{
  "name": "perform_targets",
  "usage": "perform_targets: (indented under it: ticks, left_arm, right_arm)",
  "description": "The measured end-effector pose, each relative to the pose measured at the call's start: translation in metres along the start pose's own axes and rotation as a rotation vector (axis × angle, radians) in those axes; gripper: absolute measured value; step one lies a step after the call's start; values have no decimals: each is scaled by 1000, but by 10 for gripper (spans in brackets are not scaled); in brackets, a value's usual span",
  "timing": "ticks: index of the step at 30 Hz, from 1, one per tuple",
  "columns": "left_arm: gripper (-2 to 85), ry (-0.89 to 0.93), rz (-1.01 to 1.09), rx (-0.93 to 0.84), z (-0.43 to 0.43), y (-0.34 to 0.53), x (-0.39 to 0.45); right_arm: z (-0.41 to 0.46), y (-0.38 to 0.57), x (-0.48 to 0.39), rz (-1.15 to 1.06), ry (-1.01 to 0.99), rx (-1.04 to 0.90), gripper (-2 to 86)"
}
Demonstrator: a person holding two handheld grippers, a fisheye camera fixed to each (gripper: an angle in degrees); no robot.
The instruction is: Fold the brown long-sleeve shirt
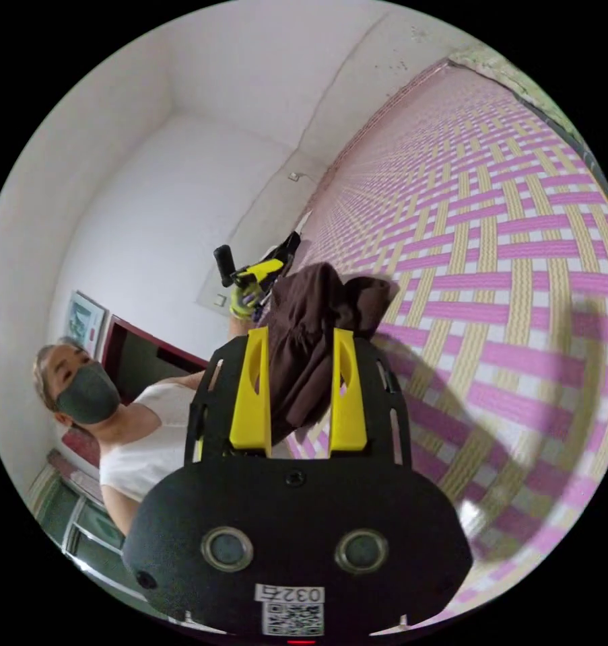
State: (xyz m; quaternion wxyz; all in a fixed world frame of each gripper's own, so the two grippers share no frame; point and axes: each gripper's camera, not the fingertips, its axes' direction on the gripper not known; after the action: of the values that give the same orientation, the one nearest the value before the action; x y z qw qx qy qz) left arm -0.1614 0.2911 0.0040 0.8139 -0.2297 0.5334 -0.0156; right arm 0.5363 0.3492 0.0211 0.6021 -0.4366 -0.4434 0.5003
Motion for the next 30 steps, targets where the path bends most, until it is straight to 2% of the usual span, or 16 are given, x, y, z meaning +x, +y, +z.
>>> perform_targets:
  ticks: [2,5,7,11,13,16,19,21,22,24,26,30]
  left_arm:
    - [118,-1,-83,0,-17,23,-15]
    - [134,-9,-169,-67,-7,33,-29]
    - [136,67,-174,-39,-3,32,-33]
    - [115,184,-182,-29,11,19,-38]
    - [85,211,-219,7,3,16,-36]
    - [50,248,-212,110,-25,10,-17]
    - [32,196,-259,130,-32,2,-11]
    - [29,92,-319,51,-15,-4,-20]
    - [30,41,-344,-6,1,-5,-27]
    - [34,100,-382,16,8,-1,-36]
    - [56,132,-414,79,-10,8,-36]
    - [58,-8,-280,213,-60,12,20]
  right_arm:
    - [19,14,-18,-34,84,-32,141]
    - [36,22,-33,-57,90,-31,150]
    - [45,24,-40,-61,127,-40,147]
    - [68,26,-58,-50,307,-62,84]
    - [73,29,-73,-84,317,-60,26]
    - [66,40,-102,-128,304,2,6]
    - [61,49,-81,-31,207,35,0]
    - [70,55,-45,80,191,15,4]
    - [78,61,-27,119,118,14,9]
    - [81,71,-17,138,37,67,28]
    - [74,83,-34,100,100,146,51]
    - [71,88,-86,-70,239,246,55]
